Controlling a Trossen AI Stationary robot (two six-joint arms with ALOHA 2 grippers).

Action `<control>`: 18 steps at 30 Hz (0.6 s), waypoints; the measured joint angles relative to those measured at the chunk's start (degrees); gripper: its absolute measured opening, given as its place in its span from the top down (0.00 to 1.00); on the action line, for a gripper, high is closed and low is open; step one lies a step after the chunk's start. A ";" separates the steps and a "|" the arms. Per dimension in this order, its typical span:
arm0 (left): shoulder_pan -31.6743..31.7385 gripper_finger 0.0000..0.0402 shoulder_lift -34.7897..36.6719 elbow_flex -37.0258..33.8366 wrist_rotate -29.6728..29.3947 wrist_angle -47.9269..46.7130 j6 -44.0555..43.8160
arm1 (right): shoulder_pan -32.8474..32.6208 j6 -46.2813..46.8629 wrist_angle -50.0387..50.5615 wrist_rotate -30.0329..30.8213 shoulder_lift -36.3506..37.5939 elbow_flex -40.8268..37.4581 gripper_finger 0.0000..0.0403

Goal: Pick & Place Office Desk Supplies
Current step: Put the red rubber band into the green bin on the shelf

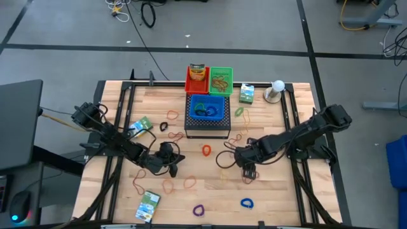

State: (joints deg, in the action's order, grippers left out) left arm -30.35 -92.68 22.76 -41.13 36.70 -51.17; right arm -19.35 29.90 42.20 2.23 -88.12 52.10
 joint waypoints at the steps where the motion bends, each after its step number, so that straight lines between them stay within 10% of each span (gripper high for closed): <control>1: 0.02 0.96 0.00 0.00 -0.20 0.00 0.06 | 0.47 -0.42 -0.20 0.56 0.00 0.00 0.43; 18: 0.00 0.96 0.00 0.00 -0.33 -0.01 -0.22 | 1.55 -3.27 -6.57 1.55 0.02 -3.20 0.38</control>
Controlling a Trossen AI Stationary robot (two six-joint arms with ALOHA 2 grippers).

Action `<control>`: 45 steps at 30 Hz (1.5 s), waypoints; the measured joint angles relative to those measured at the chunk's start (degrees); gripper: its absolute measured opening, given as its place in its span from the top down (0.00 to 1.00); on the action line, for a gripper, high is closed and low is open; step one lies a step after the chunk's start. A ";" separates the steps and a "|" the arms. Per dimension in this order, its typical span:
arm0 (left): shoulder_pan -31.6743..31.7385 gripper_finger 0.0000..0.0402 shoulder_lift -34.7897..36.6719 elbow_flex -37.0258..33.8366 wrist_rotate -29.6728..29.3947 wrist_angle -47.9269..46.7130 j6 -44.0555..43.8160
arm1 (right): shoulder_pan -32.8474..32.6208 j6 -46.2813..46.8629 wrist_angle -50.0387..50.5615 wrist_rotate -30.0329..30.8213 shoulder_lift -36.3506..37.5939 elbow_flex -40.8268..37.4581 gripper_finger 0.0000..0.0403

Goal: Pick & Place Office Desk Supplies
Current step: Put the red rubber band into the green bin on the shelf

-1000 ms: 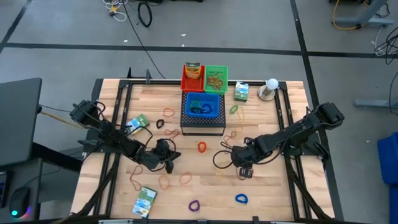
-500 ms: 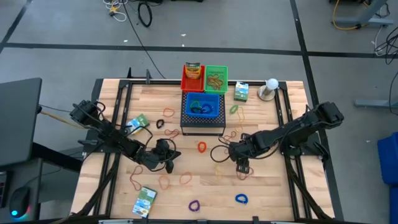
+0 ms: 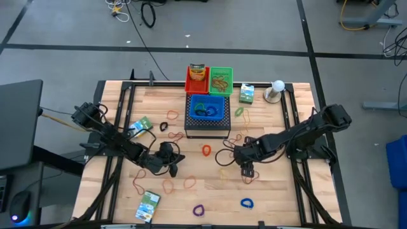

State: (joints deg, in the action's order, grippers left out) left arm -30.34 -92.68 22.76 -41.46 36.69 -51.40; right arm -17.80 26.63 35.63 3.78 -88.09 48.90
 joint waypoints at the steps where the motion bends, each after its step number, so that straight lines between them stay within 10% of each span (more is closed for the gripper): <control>1: 0.02 0.96 0.00 0.00 0.17 -0.02 0.00 | 0.02 0.56 -0.14 0.01 0.00 -0.48 0.38; 35: 0.00 0.96 0.00 0.00 0.60 -0.07 1.91 | -1.62 -5.23 2.70 -2.33 0.03 0.56 0.25; 45: 0.02 0.96 0.00 0.00 0.60 -0.07 1.72 | -6.29 -10.03 -5.86 -2.11 -0.44 -4.50 0.39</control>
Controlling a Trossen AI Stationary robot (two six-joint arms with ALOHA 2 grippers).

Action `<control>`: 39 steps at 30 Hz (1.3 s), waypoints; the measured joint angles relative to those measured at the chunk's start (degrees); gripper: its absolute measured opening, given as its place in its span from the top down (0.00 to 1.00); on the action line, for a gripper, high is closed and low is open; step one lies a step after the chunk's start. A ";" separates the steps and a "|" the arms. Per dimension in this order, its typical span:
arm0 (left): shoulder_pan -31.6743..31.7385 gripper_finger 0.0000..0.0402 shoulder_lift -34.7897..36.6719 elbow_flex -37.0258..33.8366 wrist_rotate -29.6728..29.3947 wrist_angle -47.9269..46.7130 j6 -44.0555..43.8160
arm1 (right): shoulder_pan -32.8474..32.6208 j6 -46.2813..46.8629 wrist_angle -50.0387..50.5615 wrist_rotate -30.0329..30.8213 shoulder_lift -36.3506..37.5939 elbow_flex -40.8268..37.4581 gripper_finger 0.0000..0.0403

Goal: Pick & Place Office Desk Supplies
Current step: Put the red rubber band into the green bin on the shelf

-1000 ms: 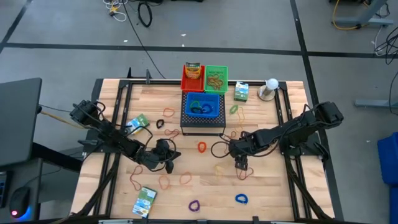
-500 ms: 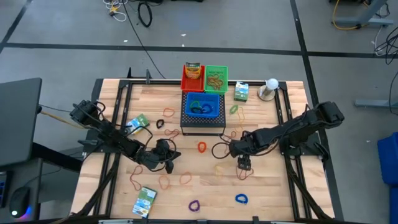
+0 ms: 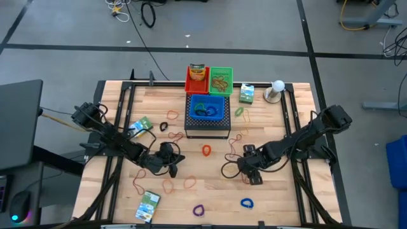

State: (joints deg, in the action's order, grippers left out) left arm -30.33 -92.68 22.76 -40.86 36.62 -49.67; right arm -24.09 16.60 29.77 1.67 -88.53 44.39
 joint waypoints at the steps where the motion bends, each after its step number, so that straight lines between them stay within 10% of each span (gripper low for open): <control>1: -0.02 0.96 0.00 0.00 0.00 -0.01 -0.11 | -0.15 0.02 -0.74 0.03 0.00 -0.38 0.42; 22: 0.00 0.96 0.00 0.00 0.00 -0.04 -0.24 | -0.78 -2.10 -5.32 -0.69 -1.95 -1.37 0.98; 39: 0.00 0.96 -0.07 -0.02 0.00 -2.14 0.16 | -0.42 -0.99 1.31 5.49 1.87 8.57 1.00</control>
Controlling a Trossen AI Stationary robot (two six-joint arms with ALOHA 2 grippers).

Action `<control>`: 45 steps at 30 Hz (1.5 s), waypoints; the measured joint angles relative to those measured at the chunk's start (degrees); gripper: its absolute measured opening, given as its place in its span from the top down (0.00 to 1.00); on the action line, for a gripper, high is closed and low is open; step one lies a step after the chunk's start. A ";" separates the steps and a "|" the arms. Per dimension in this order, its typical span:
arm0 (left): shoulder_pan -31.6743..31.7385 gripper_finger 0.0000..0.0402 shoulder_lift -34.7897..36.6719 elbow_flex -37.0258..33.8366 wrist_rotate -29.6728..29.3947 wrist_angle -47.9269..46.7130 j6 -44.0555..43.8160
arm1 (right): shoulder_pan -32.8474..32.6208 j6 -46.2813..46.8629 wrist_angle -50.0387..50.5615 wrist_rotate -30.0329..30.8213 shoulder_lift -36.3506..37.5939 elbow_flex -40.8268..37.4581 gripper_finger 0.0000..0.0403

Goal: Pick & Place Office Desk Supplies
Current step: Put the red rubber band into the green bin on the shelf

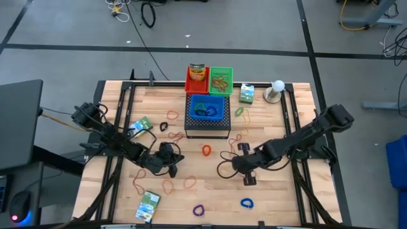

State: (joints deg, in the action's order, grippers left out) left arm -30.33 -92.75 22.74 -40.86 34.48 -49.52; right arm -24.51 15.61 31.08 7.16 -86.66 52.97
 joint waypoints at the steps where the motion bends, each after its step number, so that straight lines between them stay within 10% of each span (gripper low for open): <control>1: -0.02 0.96 0.00 0.00 0.00 0.02 0.02 | 0.00 -0.02 0.67 0.76 0.54 0.73 1.00; 45: 0.02 0.96 0.00 0.00 -0.24 -0.37 0.04 | 15.47 -11.13 11.14 8.70 2.72 41.94 1.00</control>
State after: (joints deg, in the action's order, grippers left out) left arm -30.30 -92.75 22.74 -41.10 34.11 -49.47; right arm -9.04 4.48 42.22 15.87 -83.94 94.91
